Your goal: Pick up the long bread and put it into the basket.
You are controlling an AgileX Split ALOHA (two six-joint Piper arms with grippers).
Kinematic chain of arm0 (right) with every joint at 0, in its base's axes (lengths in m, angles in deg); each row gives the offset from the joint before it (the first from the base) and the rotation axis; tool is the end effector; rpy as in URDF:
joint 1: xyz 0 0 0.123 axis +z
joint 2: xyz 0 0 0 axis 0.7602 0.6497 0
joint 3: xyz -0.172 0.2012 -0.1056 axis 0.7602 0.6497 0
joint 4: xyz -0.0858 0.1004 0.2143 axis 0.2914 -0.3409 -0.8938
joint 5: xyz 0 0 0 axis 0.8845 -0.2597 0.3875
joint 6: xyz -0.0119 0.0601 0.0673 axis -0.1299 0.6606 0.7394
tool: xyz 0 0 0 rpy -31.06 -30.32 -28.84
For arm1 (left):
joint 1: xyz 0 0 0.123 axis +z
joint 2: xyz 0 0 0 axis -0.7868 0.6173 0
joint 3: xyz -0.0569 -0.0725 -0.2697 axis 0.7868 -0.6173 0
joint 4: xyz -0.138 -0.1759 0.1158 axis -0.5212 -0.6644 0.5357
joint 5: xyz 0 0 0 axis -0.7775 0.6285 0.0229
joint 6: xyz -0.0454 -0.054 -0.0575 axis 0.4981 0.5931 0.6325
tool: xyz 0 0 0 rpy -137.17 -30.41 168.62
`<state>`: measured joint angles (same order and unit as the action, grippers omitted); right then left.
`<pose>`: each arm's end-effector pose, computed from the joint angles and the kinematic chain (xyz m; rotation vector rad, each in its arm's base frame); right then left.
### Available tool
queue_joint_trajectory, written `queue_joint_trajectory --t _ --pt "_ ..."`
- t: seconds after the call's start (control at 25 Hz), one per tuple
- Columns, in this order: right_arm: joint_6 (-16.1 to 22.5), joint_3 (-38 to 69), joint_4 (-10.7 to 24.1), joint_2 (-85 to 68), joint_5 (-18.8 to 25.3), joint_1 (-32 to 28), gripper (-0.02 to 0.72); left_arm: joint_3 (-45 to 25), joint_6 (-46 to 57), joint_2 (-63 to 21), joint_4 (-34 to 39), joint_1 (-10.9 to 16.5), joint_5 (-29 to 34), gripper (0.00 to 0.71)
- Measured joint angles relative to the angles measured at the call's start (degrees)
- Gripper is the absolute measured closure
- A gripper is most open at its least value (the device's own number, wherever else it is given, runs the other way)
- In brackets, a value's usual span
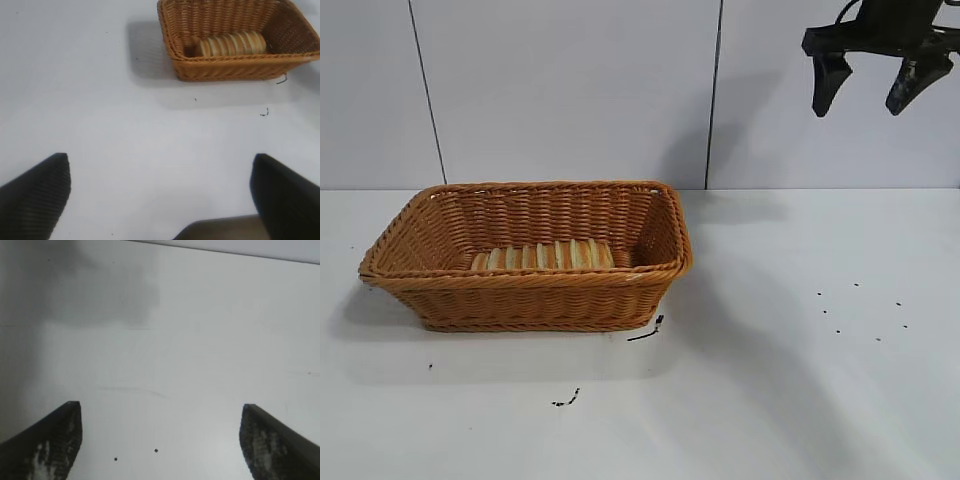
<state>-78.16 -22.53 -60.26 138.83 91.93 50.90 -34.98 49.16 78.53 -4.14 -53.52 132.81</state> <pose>0.4127 0.0109 0.3152 -0.0709 2.7758 0.0113 -0.0067 -0.0077 0.2773 0.0654 2.0400 -0.1180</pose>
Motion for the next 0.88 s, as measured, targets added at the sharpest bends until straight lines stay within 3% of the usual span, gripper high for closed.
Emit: queue_joint_trajectory --t 0.48,0.88 --pt "-0.7 44.6 0.0 -39.9 -0.9 0.0 0.090 0.0 0.0 0.0 0.0 0.0 0.0 0.012" --pt "-0.7 72.4 -0.1 -78.6 -12.1 0.0 0.090 0.0 0.0 0.0 0.0 0.0 0.0 0.012"
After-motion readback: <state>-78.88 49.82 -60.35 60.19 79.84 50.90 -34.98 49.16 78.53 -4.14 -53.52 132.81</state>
